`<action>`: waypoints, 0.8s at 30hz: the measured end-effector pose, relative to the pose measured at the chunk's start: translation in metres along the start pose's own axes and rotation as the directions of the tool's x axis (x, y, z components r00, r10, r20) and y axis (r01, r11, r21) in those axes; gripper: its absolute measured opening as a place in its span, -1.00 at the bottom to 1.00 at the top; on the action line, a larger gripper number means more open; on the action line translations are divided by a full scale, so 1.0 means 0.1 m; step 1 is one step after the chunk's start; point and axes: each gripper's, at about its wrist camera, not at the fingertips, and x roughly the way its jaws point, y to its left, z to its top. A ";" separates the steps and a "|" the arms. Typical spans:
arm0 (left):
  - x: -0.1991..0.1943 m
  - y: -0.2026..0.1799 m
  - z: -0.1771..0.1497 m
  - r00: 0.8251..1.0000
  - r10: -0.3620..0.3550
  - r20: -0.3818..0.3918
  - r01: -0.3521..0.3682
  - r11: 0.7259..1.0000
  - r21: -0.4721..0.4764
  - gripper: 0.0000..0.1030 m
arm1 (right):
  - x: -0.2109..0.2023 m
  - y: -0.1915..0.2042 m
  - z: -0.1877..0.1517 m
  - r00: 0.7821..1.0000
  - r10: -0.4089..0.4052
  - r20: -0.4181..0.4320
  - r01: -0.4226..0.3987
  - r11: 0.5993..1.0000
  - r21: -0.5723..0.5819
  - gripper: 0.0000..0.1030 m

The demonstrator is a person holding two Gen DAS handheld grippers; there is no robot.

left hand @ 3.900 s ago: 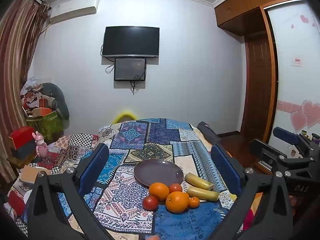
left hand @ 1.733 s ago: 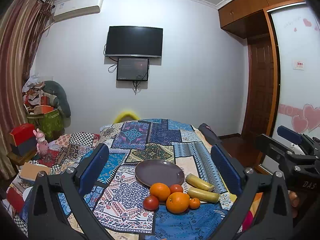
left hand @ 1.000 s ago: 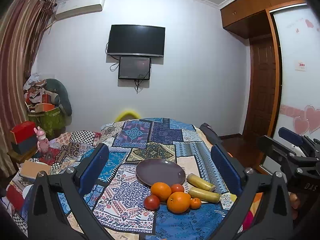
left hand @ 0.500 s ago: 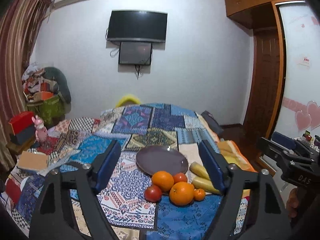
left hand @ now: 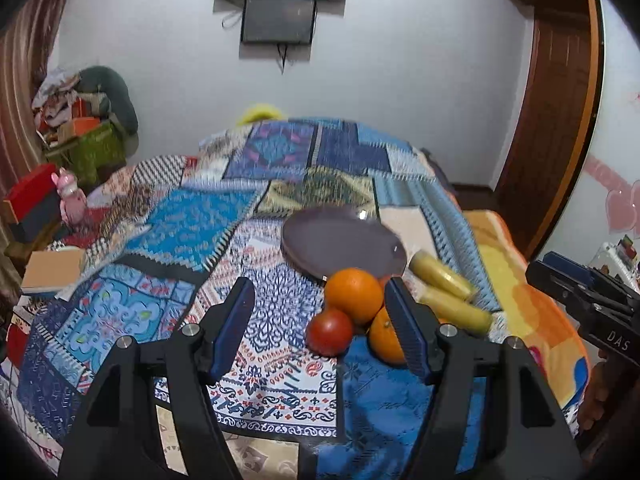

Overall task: Organize fruits
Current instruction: 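Grasp the large orange with the right gripper while the left grasps a tomato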

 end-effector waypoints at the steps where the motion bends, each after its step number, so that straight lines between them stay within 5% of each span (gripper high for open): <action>1: 0.07 0.01 -0.02 1.000 0.001 -0.019 -0.001 1.000 0.002 0.31 | 0.05 0.01 -0.02 1.000 0.008 -0.018 -0.008 1.000 -0.001 0.06; 24: 1.01 0.06 -0.31 0.961 -0.076 -0.264 0.086 0.996 0.025 0.30 | 0.96 0.20 -0.28 0.948 0.140 -0.287 -0.148 0.989 -0.006 0.06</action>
